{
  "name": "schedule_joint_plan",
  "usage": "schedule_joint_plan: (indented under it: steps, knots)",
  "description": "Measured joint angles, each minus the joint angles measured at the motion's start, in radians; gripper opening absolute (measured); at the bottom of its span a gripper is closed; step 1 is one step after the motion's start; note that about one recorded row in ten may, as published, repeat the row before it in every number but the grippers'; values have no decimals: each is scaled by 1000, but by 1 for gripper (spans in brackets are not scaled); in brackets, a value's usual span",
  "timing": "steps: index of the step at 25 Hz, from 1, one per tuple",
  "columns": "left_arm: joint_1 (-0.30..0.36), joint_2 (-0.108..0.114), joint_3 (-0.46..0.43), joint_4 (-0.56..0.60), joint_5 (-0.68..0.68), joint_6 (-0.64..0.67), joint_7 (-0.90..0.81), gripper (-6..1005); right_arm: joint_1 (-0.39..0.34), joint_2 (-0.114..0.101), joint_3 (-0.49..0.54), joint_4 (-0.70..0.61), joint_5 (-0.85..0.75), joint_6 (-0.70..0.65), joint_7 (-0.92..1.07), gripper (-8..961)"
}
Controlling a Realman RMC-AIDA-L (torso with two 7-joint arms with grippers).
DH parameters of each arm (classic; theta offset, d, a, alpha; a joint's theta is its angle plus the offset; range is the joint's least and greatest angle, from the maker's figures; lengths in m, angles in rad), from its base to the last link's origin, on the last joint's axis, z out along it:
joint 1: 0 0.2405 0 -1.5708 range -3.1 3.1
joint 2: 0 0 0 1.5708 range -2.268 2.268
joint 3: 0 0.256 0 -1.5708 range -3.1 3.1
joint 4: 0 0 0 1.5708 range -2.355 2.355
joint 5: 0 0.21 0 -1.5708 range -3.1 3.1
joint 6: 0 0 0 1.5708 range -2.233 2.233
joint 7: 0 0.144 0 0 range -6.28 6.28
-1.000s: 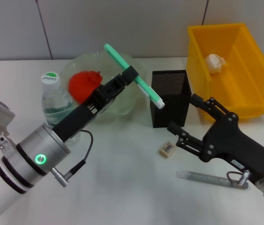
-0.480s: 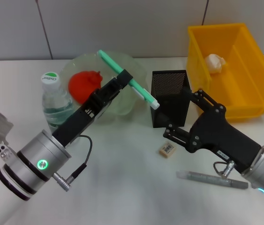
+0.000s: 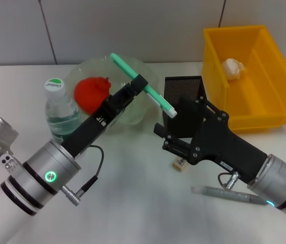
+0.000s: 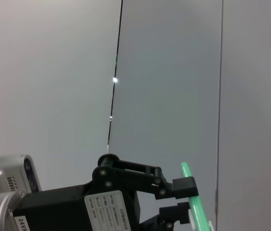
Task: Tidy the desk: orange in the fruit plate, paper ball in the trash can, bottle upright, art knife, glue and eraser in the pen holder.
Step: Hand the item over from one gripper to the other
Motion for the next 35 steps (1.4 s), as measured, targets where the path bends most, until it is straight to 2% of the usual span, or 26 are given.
schedule_joint_plan:
  steps: [15,23,28,34,35]
  knots:
    - [-7,0,6,4,-19,-23,1,330,19,1,5,3,5,7,-2,761]
    - [-2,0,7,4,-19,-23,-5,336,24,1,40,20,0,9,-2,743]
    - [-1,0,7,4,-20,-22,-9,340,30,1,40,25,-1,9,-2,516]
    - [1,0,4,4,-26,-18,-12,344,27,1,41,40,-2,9,-37,371]
    - [1,0,4,4,-26,-18,-12,345,27,1,41,40,-2,9,-37,372]
